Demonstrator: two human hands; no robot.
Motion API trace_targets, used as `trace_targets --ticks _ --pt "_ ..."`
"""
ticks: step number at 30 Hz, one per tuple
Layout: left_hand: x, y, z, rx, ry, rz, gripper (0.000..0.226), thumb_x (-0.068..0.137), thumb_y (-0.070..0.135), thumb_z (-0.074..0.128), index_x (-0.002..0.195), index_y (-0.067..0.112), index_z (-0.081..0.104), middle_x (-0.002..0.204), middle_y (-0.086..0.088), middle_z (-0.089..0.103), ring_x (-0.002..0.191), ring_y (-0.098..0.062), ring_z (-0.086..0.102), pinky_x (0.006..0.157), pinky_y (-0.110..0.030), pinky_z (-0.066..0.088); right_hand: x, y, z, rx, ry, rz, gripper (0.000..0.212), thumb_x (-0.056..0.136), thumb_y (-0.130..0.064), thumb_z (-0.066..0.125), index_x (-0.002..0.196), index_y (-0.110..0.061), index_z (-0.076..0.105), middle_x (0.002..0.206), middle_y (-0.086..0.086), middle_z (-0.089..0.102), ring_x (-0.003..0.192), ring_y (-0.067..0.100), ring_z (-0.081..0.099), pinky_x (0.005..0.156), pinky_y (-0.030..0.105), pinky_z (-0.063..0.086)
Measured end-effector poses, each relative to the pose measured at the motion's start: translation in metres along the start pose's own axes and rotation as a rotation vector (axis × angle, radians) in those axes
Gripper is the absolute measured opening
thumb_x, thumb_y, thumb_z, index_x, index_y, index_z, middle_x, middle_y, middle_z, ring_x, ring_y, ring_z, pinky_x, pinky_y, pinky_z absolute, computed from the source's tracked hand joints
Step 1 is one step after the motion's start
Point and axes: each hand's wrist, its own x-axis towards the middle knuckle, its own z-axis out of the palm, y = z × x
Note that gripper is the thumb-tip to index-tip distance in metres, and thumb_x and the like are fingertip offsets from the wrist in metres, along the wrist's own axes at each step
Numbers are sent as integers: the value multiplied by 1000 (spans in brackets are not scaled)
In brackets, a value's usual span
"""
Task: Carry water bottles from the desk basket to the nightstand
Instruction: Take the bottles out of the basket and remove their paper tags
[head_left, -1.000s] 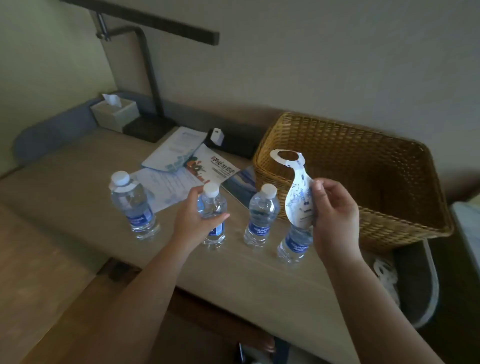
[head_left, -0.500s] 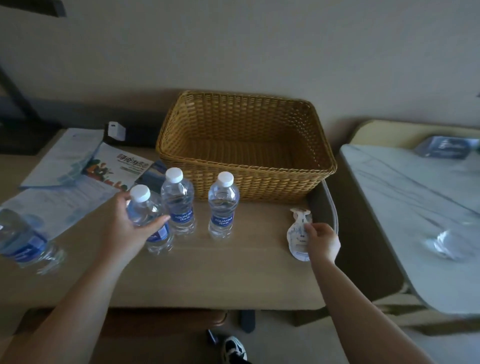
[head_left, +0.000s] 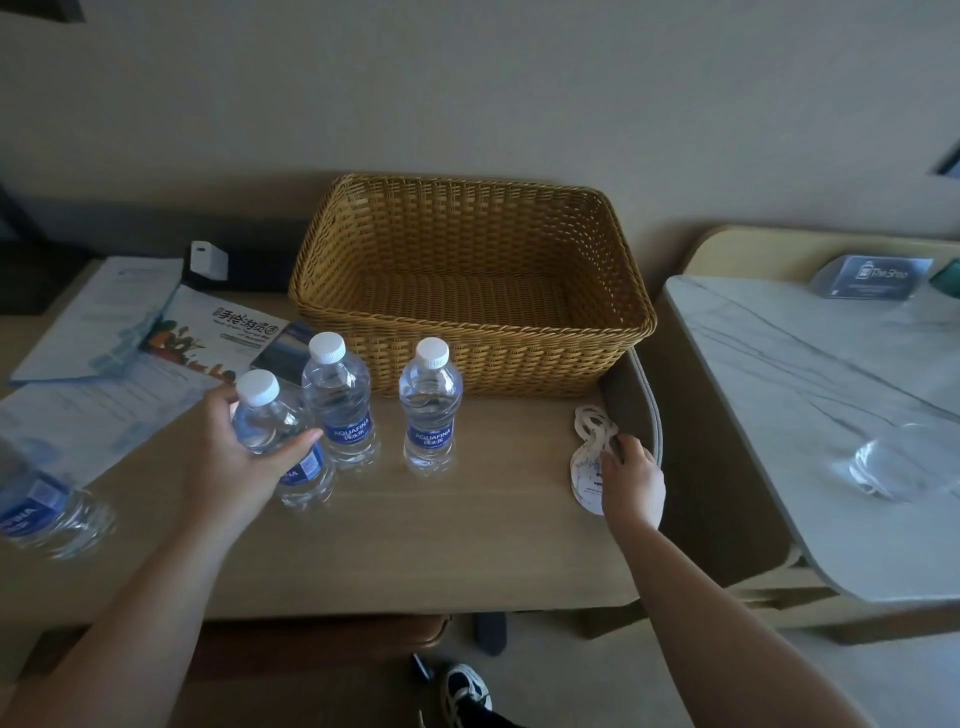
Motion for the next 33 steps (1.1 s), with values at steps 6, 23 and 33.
trace_targets --ticks 6,23,33 --pt "0 -1 1 -16 4 -18 70 63 29 90 110 42 38 114 -1 61 103 -23 61 87 -47 50 -17 12 -2 -63 -87 -166 53 94 -31 56 141 -11 43 147 8 43 134 25 40 104 38 39" --pt "-11 7 4 54 22 27 65 70 34 84 118 31 40 113 1 62 98 -18 60 75 -30 42 -26 10 11 -432 -361 -347 64 98 -51 32 152 -20 17 161 6 7 148 23 -2 120 41 4" --pt "-51 18 -32 112 119 22 59 86 34 69 137 20 43 137 1 50 125 -14 46 99 -35 41 -121 -80 22 -8 -440 -870 48 92 -37 55 135 -19 48 134 -2 50 123 14 47 98 20 35"
